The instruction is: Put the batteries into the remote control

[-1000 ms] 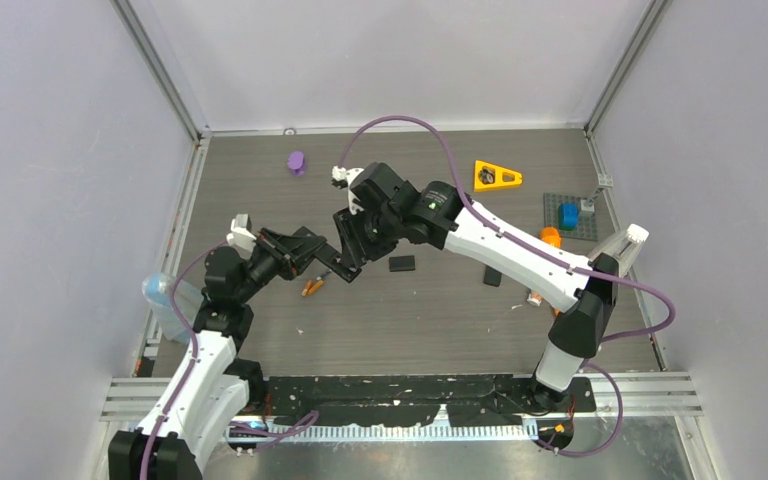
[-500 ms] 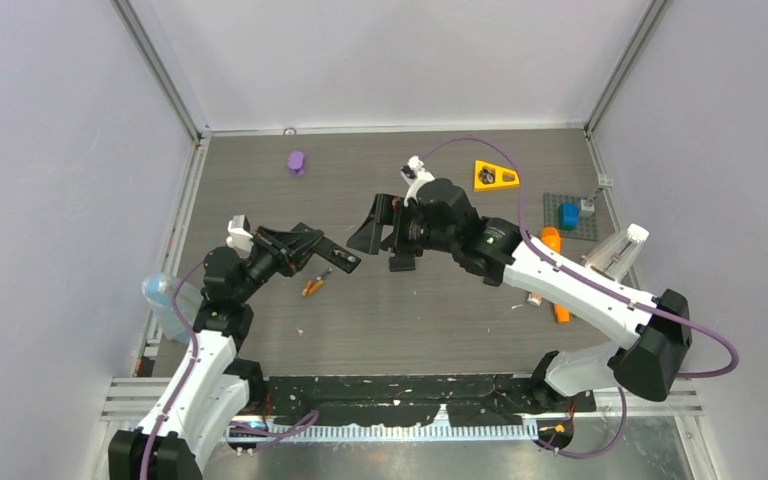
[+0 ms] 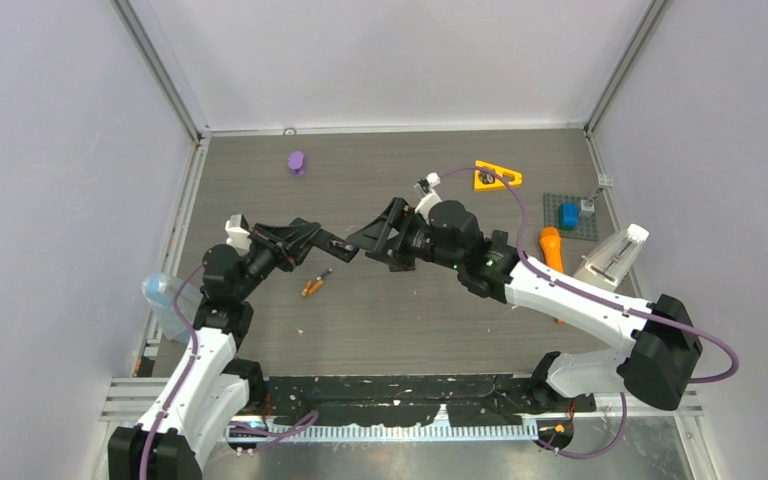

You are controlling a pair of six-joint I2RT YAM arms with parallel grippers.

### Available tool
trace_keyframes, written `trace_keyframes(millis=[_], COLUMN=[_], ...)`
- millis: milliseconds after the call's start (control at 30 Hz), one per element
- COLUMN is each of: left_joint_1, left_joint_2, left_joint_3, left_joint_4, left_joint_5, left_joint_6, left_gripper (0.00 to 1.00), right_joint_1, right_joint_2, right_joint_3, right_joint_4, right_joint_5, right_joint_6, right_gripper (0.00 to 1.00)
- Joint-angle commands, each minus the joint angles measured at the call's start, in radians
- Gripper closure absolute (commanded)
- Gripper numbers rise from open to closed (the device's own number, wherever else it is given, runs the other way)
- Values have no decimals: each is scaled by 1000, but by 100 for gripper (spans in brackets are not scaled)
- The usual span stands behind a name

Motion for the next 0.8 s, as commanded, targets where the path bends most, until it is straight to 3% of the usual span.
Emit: trace_keyframes(millis=[0,267,400,767], left_joint_1=[-4,-3,-3,-6], left_joint_2=[-6,-5,-9,-24], left_joint_3=[48,52,55,48], left_joint_4=[65,83,86,71], left_joint_5=[-18,-28,-32,-58], left_joint_6=[-41,-39,-42,-60], left_gripper=[100,100,100,100], right_joint_1=[4,4,4,7], right_joint_2=[-68,-51,-31,-18], right_joint_3=[-55,-73,-82,-82], right_joint_4=[216,297,320,319], right_joint_5=[48,17,-10,-33], right_joint_6=[134,196,224,240], right_gripper=[26,36,46,41])
